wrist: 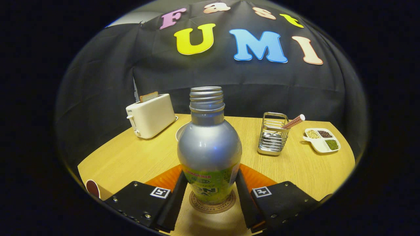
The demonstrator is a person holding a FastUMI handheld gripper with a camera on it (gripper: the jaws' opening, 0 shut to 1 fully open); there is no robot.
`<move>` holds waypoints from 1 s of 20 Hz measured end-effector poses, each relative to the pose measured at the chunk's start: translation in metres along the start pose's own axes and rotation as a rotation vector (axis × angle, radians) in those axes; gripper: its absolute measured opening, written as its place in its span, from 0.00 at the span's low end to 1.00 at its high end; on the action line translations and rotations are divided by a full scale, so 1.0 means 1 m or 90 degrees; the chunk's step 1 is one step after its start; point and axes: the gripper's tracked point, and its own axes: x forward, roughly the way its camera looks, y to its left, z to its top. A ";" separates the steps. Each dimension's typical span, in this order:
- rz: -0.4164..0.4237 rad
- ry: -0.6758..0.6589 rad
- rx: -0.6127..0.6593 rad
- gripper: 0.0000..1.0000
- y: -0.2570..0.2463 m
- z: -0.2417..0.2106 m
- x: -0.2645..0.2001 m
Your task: Take the bottle from table, then pour the juice into the cup, finally place the bottle on the coaster
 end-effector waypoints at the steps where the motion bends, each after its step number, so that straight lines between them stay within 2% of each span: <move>1: -0.002 -0.001 -0.001 0.76 -0.001 -0.003 0.000; 6: 0.009 -0.027 -0.006 0.77 0.003 -0.003 0.000; 12: 0.003 -0.014 -0.026 0.81 0.008 -0.012 -0.001; 14: -0.001 -0.014 -0.027 0.84 0.008 -0.013 -0.003; 17: -0.012 -0.020 -0.028 0.98 0.006 -0.008 -0.012; 20: -0.027 -0.038 -0.021 0.98 0.007 0.008 -0.034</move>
